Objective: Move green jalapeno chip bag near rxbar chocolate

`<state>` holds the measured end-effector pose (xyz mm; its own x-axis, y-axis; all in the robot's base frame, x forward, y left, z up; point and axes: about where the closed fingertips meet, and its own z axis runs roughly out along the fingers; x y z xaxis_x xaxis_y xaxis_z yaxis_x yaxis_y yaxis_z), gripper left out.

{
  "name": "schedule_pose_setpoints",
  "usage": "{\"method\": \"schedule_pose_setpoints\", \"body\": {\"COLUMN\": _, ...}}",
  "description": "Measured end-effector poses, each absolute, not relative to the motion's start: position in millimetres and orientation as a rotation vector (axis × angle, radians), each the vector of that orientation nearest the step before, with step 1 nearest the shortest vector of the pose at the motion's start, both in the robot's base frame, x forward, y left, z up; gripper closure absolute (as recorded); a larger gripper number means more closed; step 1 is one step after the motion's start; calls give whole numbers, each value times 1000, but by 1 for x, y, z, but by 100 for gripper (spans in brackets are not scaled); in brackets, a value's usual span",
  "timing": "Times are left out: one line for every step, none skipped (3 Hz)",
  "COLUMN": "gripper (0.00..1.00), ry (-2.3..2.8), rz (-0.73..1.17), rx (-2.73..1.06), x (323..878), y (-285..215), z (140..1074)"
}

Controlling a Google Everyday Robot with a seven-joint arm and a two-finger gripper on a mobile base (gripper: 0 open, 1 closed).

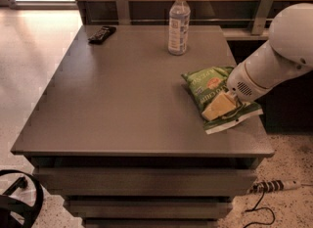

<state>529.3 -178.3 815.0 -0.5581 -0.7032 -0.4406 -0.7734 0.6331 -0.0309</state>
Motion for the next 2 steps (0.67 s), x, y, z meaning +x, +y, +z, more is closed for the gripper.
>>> {"method": "schedule_pose_setpoints", "body": {"gripper": 100, "ry": 2442, "rz": 231, "rx": -1168, "x": 529, "y": -178, "z": 815}}
{"method": "schedule_pose_setpoints", "body": {"gripper": 100, "ry": 2441, "rz": 231, "rx": -1168, "x": 529, "y": -178, "z": 815}}
